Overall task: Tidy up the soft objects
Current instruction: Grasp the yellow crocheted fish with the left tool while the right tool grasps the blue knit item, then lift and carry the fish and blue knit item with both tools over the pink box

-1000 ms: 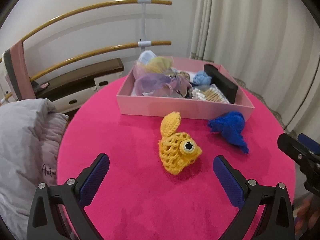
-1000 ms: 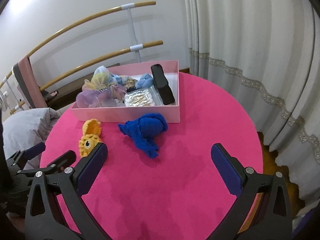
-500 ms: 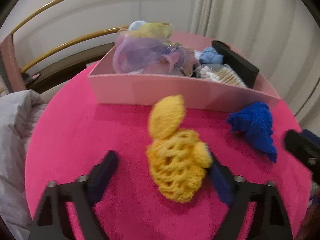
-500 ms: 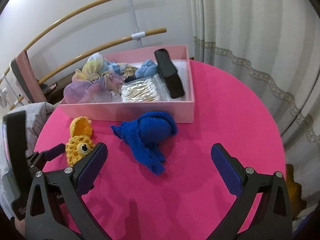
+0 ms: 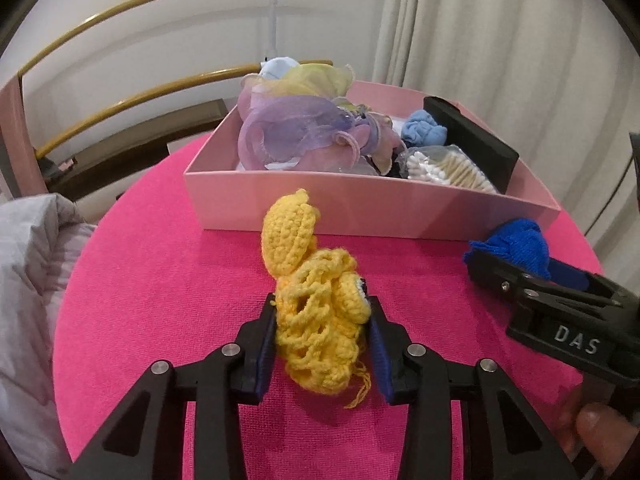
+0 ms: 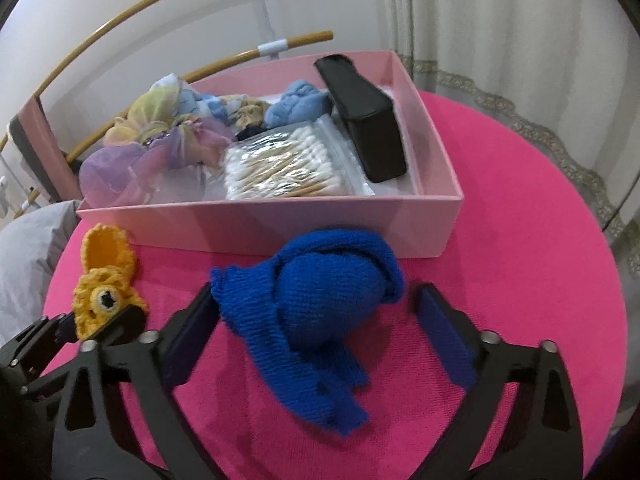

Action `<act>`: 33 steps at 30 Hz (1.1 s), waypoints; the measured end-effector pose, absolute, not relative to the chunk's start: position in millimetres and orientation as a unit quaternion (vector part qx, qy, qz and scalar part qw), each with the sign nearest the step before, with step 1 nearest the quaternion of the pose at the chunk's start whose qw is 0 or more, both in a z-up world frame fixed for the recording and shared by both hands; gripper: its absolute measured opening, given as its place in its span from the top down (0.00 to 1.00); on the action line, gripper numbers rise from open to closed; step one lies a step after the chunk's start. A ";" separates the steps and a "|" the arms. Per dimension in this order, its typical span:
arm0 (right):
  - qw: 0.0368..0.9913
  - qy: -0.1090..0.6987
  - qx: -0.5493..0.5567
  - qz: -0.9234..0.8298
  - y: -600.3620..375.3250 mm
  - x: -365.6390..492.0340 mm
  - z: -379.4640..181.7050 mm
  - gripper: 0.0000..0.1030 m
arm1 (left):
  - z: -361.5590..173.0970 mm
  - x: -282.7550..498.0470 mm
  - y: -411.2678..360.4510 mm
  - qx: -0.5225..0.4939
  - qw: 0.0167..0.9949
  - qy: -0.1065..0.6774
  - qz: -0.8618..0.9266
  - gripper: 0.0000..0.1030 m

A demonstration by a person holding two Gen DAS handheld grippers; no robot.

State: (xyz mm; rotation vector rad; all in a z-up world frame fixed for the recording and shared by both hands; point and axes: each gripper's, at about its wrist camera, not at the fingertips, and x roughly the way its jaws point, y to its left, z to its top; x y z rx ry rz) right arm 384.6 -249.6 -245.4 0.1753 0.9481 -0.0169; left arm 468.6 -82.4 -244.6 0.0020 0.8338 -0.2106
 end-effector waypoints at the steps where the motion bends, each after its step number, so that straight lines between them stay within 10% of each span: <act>1: 0.887 0.454 0.085 -0.007 -250.2 383.8 -244.7 0.31 | -244.3 467.5 -80.7 -0.001 0.909 0.404 -0.100 0.65; 7: 0.888 0.451 0.089 0.005 -250.0 376.8 -241.1 0.57 | -240.0 461.1 -75.1 -0.005 0.911 0.401 -0.093 0.67; 33: 0.907 0.413 0.067 0.046 -226.6 293.1 -179.7 0.57 | -172.7 364.9 -51.5 -0.002 0.924 0.369 -0.099 0.72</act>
